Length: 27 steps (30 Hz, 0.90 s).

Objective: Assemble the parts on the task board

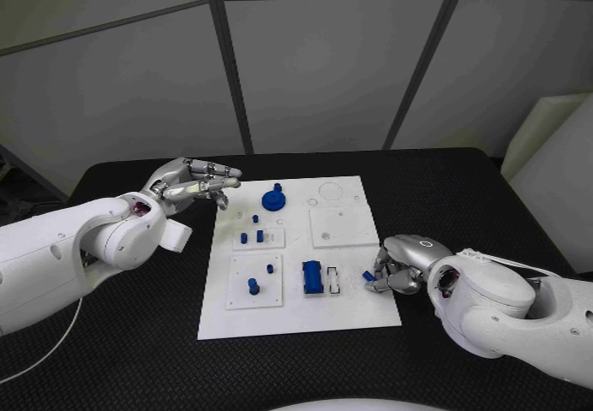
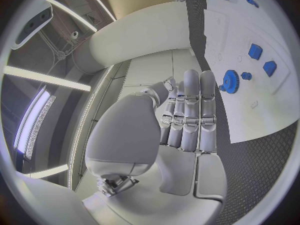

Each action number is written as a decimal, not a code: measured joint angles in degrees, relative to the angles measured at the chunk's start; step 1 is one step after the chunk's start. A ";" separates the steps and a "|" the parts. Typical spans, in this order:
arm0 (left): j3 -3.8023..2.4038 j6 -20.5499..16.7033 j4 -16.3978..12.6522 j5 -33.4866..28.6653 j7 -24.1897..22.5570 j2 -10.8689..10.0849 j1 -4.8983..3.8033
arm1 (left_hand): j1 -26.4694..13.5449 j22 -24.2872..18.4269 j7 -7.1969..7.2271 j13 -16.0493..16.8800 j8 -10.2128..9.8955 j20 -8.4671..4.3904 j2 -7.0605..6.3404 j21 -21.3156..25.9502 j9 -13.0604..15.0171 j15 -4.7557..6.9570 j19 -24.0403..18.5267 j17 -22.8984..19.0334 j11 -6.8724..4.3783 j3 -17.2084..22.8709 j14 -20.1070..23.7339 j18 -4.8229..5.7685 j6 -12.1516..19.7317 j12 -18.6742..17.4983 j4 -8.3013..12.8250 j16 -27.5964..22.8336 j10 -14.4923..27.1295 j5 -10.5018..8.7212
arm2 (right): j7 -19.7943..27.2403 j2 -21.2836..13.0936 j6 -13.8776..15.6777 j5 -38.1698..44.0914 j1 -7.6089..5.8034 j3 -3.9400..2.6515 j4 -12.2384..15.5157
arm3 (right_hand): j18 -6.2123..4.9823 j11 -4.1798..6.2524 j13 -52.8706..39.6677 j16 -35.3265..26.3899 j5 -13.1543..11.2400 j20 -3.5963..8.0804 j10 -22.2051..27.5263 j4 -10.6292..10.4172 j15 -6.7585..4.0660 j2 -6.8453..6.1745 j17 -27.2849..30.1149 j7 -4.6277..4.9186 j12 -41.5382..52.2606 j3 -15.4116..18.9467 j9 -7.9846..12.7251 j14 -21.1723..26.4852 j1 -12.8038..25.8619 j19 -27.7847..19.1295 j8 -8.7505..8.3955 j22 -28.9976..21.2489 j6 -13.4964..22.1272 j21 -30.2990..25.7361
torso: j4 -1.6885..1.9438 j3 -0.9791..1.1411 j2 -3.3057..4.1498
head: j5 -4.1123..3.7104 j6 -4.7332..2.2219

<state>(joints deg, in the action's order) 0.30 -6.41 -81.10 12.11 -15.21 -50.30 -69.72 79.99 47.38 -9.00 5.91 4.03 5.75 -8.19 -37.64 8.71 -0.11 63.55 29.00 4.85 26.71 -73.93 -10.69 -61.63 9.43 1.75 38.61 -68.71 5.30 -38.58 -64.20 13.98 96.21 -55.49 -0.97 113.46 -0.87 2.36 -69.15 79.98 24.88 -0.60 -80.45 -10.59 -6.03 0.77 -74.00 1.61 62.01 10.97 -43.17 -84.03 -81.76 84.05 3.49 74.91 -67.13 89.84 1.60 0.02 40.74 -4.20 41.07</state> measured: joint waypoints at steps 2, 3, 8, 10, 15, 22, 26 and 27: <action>0.00 0.00 0.00 0.00 0.00 0.00 0.03 | 0.00 0.00 0.00 0.00 0.00 0.00 0.00 0.00 0.00 0.00 0.00 0.00 0.00 0.00 0.00 0.00 0.00 0.00 0.00 0.00 0.00 0.00 | -0.04 -0.23 1.32 -1.05 0.04 0.03 0.28 | 0.00 0.00 -0.11 0.00 2.94 0.00 0.00 0.21 0.00 -0.05 -0.02 0.00 0.00 -0.21 7.53 0.00 -0.07 0.00 -0.01 0.00 -0.01 0.00 | -0.01 0.00 0.00 | 0.04 -0.01; 0.00 0.00 0.01 0.00 0.00 0.00 0.04 | 0.00 0.00 0.00 0.00 0.00 0.00 0.00 0.00 0.00 0.00 0.00 0.00 0.00 0.00 0.00 0.00 0.00 0.00 0.00 0.00 0.00 0.00 | -0.03 -0.33 2.37 -2.09 0.06 0.07 0.41 | 0.00 0.00 -0.16 0.00 4.95 0.00 0.00 0.62 0.00 0.11 -0.13 0.00 0.00 -0.62 9.12 0.00 -0.23 0.00 -0.04 0.00 -0.01 0.00 | -0.01 0.00 0.01 | 0.07 -0.01; 0.00 0.00 0.01 0.00 0.00 0.03 0.06 | 0.00 0.00 0.00 0.00 0.00 0.00 0.00 0.00 0.00 0.00 0.00 0.01 0.00 0.00 0.00 0.00 0.00 0.00 0.00 0.00 0.00 0.00 | 0.72 -0.41 7.14 -7.88 0.31 0.33 0.62 | 0.01 0.00 -0.12 0.00 7.58 0.00 0.00 0.82 0.00 0.16 -0.25 0.02 0.00 -0.82 10.15 0.00 -0.28 0.00 0.00 0.00 0.02 0.00 | -0.02 -0.01 0.06 | 0.15 -0.09; 0.00 0.00 0.00 0.00 0.00 0.03 0.08 | 0.00 0.00 0.00 0.00 0.00 0.00 0.00 0.00 0.00 0.00 0.00 0.00 0.00 0.00 0.00 0.00 0.00 0.00 0.00 0.00 0.00 0.00 | 1.24 -0.34 9.09 -10.38 0.39 0.36 0.81 | 0.00 0.00 -0.11 0.00 7.59 0.00 0.00 0.91 0.00 0.16 -0.25 0.03 0.00 -0.91 10.13 0.00 -0.28 0.00 0.06 0.00 0.03 0.00 | -0.02 -0.02 0.08 | 0.19 -0.09; 0.00 0.00 -0.02 0.00 0.01 -0.03 0.08 | 0.00 0.00 0.00 -0.01 0.00 0.00 0.00 0.00 0.00 0.00 0.00 0.01 0.00 0.00 0.00 0.00 0.00 0.00 0.00 0.00 0.00 0.00 | 2.42 0.10 12.83 -14.58 0.38 0.35 1.23 | 0.01 0.00 -0.10 0.00 7.67 0.00 0.00 0.98 0.00 0.16 -0.35 0.05 0.00 -0.98 9.93 0.00 -0.28 0.00 0.06 0.00 0.04 0.00 | -0.02 -0.03 0.10 | 0.35 -0.04; 0.00 -0.01 -0.12 -0.01 0.02 -0.09 0.08 | 0.01 0.01 0.00 -0.01 0.00 0.00 -0.01 0.00 0.00 0.00 0.00 0.01 0.00 0.00 0.00 0.00 0.00 0.00 0.00 0.00 0.00 0.00 | 3.71 2.22 15.21 -18.77 0.36 0.33 1.05 | 0.01 0.00 -0.09 0.00 7.92 0.00 0.00 0.98 0.01 0.16 -0.35 0.14 -0.13 -0.98 9.92 0.00 -0.27 0.00 0.05 0.00 0.14 0.00 | -0.07 -0.06 0.15 | 0.47 0.17; 0.00 -0.01 -0.15 -0.01 0.03 -0.19 0.09 | 0.01 0.01 0.00 -0.01 0.00 0.00 0.00 0.00 0.00 0.00 0.00 0.01 0.00 0.00 0.00 0.00 0.00 0.00 0.00 0.00 0.00 0.00 | 4.13 3.28 15.59 -20.26 0.36 0.33 0.59 | 0.01 0.00 -0.10 0.00 7.92 0.00 0.00 0.98 0.02 0.16 -0.34 0.15 -0.21 -0.98 9.96 0.00 -0.27 0.00 0.04 0.00 0.15 0.00 | -0.07 -0.06 0.15 | 0.59 0.30; 0.00 -0.01 -0.16 -0.01 0.03 -0.22 0.09 | 0.01 0.01 0.00 -0.01 0.00 0.00 -0.01 0.00 0.00 0.00 0.00 0.01 0.00 0.00 0.00 0.00 0.00 0.00 0.00 0.00 0.00 0.00 | 4.21 3.51 15.60 -20.55 0.35 0.33 0.47 | 0.01 0.00 -0.10 0.00 7.92 0.00 0.00 0.98 0.01 0.16 -0.34 0.15 -0.21 -0.99 9.99 0.00 -0.27 0.00 0.04 0.00 0.15 0.00 | -0.07 -0.06 0.15 | 0.62 0.33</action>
<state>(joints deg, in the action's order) 0.30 -6.42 -81.26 12.10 -15.18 -50.53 -69.63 80.00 47.39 -9.00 5.90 4.03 5.76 -8.20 -37.64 8.72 -0.11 63.55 29.01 4.85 26.71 -73.93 -10.69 -61.63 9.43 1.75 38.61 -68.71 5.30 -34.37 -60.69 29.58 75.65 -55.14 -0.65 113.93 -0.86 2.36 -69.25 79.98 32.79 -0.60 -80.45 -9.60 -6.02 0.93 -74.35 1.76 61.79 9.99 -33.17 -84.04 -82.03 84.05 3.53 74.91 -66.98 89.84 1.53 -0.04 40.90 -3.59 41.40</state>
